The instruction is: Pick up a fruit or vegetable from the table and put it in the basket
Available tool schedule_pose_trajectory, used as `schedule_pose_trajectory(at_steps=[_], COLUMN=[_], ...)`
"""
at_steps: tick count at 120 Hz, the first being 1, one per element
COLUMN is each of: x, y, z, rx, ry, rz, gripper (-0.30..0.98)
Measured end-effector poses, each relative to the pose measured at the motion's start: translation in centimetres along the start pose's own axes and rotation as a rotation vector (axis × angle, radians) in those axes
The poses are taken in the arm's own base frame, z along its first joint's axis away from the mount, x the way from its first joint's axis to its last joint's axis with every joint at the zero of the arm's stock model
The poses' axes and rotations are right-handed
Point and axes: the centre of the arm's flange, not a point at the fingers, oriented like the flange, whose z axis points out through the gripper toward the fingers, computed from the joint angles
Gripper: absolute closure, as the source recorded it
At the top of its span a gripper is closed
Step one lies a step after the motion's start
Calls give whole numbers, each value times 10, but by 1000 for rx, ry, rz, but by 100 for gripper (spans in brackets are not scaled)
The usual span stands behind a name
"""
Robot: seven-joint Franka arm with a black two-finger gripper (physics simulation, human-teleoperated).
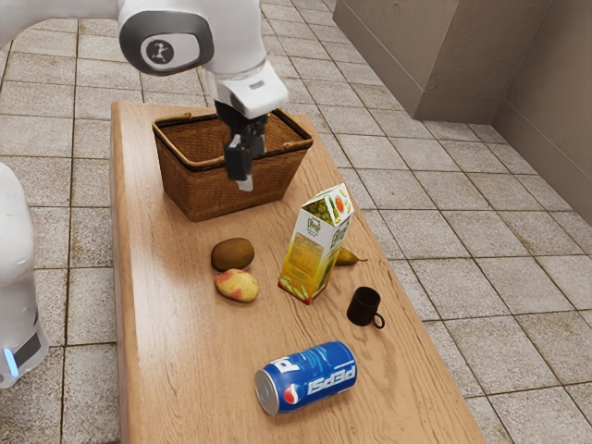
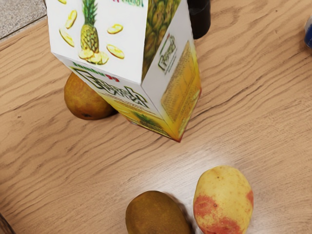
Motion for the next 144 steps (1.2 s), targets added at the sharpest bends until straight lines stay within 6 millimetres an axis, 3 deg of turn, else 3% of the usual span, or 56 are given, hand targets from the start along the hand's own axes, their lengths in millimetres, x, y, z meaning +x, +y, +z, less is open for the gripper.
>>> schedule_pose_trajectory(at_steps=[27,49,71,86,144], x=[-8,-8,-6,-4,-7], y=[15,26,44,43,40], z=[87,145,168,188,222], rx=[-101,-143,-141,-166,-200], ry=[-95,-126,-134,-159,-206], rz=[-11,2,30,23,-6], gripper=[3,3,3,3,1])
